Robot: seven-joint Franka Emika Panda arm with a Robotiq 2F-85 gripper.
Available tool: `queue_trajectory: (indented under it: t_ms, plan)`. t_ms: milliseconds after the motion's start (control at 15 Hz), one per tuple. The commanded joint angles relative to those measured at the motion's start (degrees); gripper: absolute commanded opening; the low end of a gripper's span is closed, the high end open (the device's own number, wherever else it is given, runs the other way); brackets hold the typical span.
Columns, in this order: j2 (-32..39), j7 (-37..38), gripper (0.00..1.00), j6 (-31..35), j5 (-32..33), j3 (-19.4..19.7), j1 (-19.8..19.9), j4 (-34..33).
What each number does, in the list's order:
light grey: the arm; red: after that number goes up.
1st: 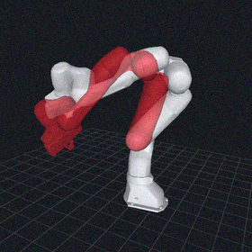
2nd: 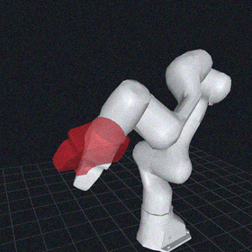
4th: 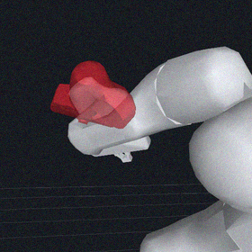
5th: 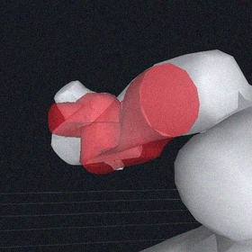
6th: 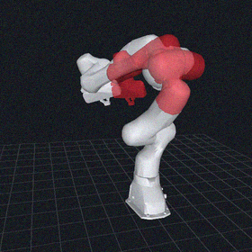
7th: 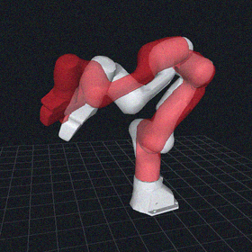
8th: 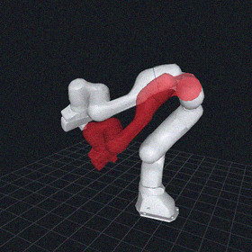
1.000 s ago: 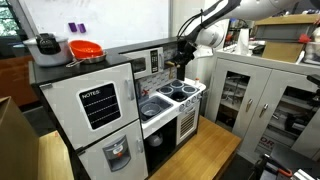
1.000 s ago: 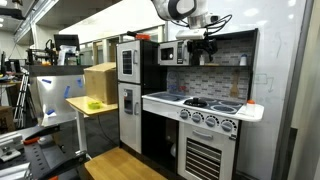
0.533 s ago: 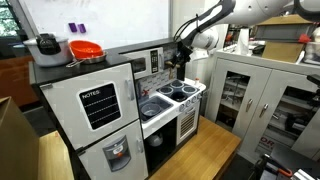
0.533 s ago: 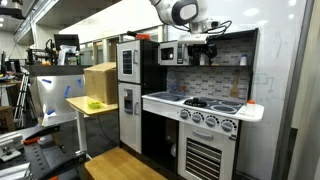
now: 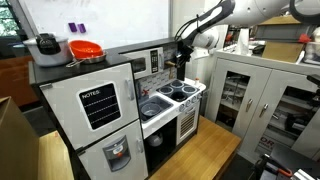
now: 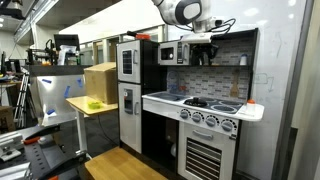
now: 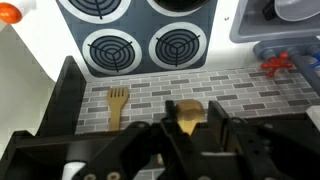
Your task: Remove the wooden spoon from the shelf on the right side of the microwave and place it on the stove
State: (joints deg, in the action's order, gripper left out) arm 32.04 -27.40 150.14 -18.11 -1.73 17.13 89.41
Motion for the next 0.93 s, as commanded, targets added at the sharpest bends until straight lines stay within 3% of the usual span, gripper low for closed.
queue_trajectory:
  t_ms: [0,67,533,867]
  plan:
    - [0.8,0.21,0.1,-0.29,1.14,-1.32,1.27,-1.25]
    - [0.58,0.18,0.06,-0.21,1.15,-1.37,1.27,-0.93]
    - [-3.61,0.08,0.08,1.09,0.26,-1.35,2.22,4.08]
    - [-11.01,-0.67,0.08,1.81,-0.81,-0.8,3.59,13.77]
